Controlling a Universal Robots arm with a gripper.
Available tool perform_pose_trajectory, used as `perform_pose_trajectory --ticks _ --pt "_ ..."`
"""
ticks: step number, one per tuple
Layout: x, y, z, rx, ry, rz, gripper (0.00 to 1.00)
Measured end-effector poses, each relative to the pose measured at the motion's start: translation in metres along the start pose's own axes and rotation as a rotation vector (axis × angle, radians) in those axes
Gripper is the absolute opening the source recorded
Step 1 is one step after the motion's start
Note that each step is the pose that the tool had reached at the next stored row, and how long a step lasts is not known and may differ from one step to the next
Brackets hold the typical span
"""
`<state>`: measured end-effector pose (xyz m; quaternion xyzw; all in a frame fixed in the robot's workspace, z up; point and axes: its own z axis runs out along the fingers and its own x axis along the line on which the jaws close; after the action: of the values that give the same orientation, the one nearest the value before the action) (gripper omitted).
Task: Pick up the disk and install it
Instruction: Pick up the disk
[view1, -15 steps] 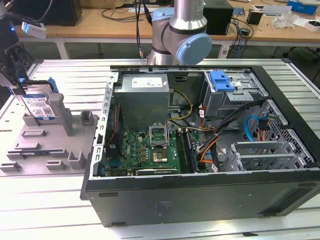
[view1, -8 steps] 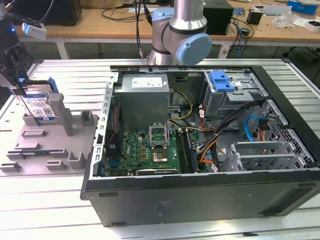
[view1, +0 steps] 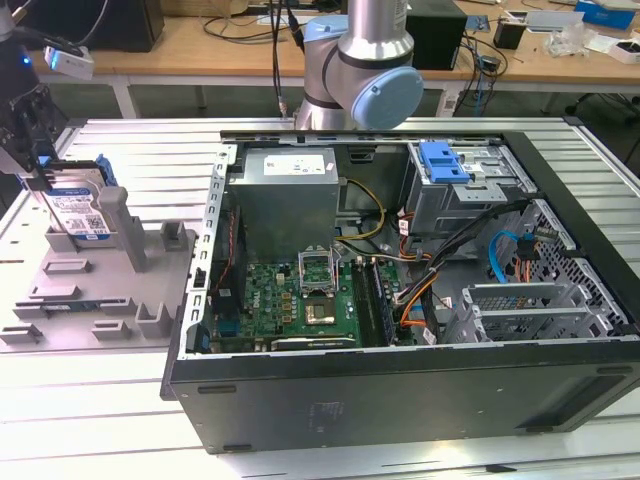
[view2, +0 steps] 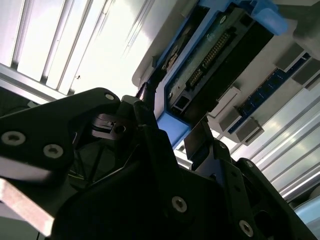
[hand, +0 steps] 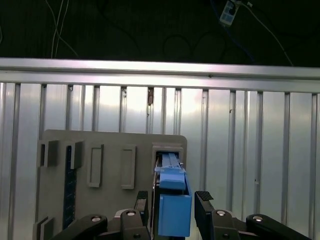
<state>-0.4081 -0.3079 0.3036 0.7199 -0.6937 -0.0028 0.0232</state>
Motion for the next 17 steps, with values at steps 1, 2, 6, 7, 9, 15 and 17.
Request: perform_pose_trajectory --ticks 1,2,6,7,9,15,17 --pt "-0.0003 0.0003 0.0001 0.0000 -0.0001 0.000 0.50" --pt "-0.0007 0.0010 0.0002 0.0002 0.0000 0.000 0.50" --pt "-0.0010 0.0022 0.0005 0.0000 0.0000 0.000 0.50" --pt "-0.0011 0.0023 0.0006 0.0000 0.0000 0.000 0.50" --pt "-0.0011 0.0024 0.0007 -0.0002 0.0000 0.000 0.50" --pt "-0.0011 0.0023 0.0023 0.0001 0.0000 0.000 0.50" --pt "-0.0012 0.0023 0.0028 0.0000 0.0000 0.000 0.50"
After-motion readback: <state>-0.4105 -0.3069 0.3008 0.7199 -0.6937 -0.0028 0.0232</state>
